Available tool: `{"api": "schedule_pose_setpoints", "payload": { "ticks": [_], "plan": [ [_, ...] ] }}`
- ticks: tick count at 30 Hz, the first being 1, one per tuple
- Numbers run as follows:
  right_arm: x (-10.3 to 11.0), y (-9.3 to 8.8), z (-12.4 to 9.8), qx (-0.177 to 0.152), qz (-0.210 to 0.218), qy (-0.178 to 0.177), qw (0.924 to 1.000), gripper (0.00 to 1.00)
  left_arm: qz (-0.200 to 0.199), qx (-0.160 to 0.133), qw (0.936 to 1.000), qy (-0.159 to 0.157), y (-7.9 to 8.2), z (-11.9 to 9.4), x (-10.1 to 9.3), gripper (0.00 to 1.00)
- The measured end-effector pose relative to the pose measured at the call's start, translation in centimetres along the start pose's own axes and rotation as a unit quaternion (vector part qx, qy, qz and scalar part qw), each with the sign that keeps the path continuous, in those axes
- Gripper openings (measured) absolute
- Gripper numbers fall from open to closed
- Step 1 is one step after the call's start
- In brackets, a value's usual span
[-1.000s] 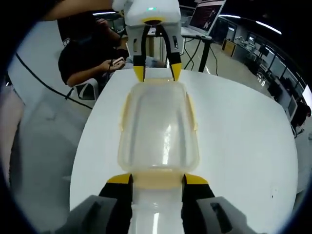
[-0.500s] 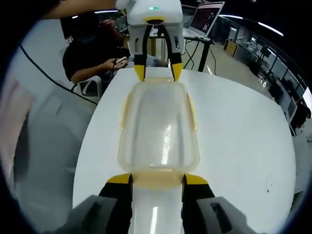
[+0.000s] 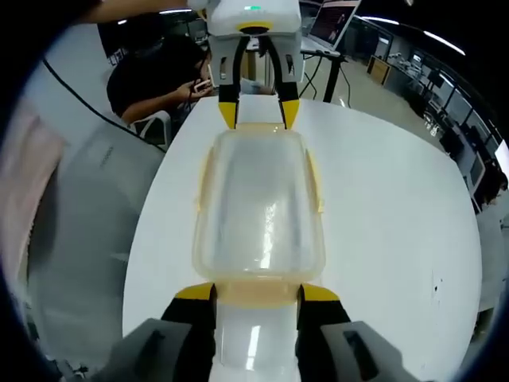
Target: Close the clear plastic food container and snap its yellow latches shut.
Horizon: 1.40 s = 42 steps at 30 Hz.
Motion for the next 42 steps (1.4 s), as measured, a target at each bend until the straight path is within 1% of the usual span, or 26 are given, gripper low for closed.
{"api": "schedule_pose_setpoints", "payload": {
  "ticks": [4, 9, 13, 20, 29, 34, 42],
  "plan": [
    [0.3, -1.5, -0.7, 0.007, 0.007, -0.003, 0.9999, 0.36, 0.000, -0.008, 1.0000, -0.002, 1.5, 0.4, -0.1, 0.37],
    [0.7, -3.2, -1.2, 0.012, 0.020, -0.011, 0.9997, 0.36, 0.013, -0.015, 0.9998, 0.000, 3.3, 0.8, 0.1, 0.37],
    [0.8, -4.3, -1.7, 0.021, 0.025, -0.015, 0.9993, 0.36, 0.020, -0.016, 0.9997, 0.002, 4.5, 1.2, 0.2, 0.37],
    [0.9, -6.0, -2.6, 0.037, 0.028, -0.017, 0.9988, 0.36, 0.020, -0.028, 0.9994, 0.001, 6.5, 1.7, 0.0, 0.37],
    [1.2, -7.6, -3.6, 0.046, 0.033, -0.022, 0.9982, 0.36, 0.024, -0.035, 0.9991, 0.002, 8.5, 1.8, 0.2, 0.37],
    [1.3, -8.7, -4.0, 0.055, 0.038, -0.024, 0.9975, 0.37, 0.029, -0.038, 0.9989, 0.003, 9.7, 2.1, 0.3, 0.37],
    [1.5, -10.2, -4.4, 0.063, 0.050, -0.025, 0.9965, 0.37, 0.033, -0.044, 0.9985, -0.001, 11.1, 2.9, 0.2, 0.37]
  ]
}}
Point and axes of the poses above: the point that each gripper's makers call its tool centre point, and the gripper's own axes: z roughly forward along the fingers, x roughly to its left, y roughly out of its top, the point moved 8 cm from there along -z, roughly backward along the fingers, and after that the axes turned 4 degrees about y, right-handed, at the moved point
